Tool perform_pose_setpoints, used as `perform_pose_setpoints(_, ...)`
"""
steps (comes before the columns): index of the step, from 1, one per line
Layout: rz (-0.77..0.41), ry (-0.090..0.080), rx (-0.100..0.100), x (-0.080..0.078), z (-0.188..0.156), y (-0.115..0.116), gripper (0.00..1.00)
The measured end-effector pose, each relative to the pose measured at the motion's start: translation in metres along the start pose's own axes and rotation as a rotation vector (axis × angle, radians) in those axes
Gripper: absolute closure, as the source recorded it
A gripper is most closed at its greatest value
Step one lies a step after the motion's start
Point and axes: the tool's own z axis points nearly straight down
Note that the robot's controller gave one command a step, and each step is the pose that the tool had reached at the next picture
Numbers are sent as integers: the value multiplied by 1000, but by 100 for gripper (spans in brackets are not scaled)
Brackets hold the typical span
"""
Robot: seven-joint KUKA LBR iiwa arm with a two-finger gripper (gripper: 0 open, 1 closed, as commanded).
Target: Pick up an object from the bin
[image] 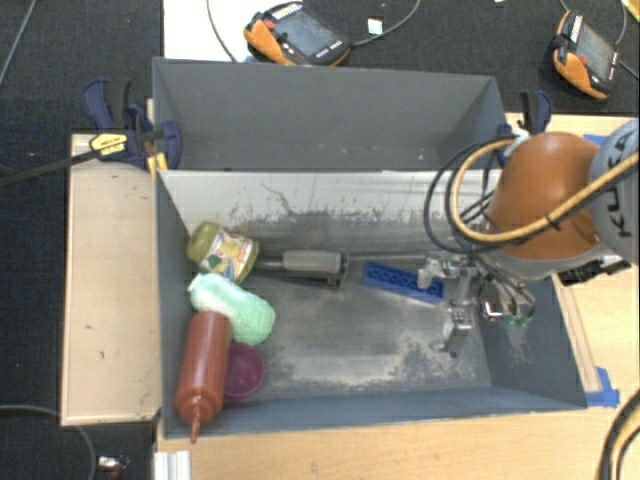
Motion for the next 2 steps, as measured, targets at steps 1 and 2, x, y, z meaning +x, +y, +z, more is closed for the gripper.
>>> perform_pose_setpoints(1, -3, -8, 1, -2, -4, 0, 0)
perform_pose_setpoints(2, 17, -10, 0, -76, 44, -19, 0)
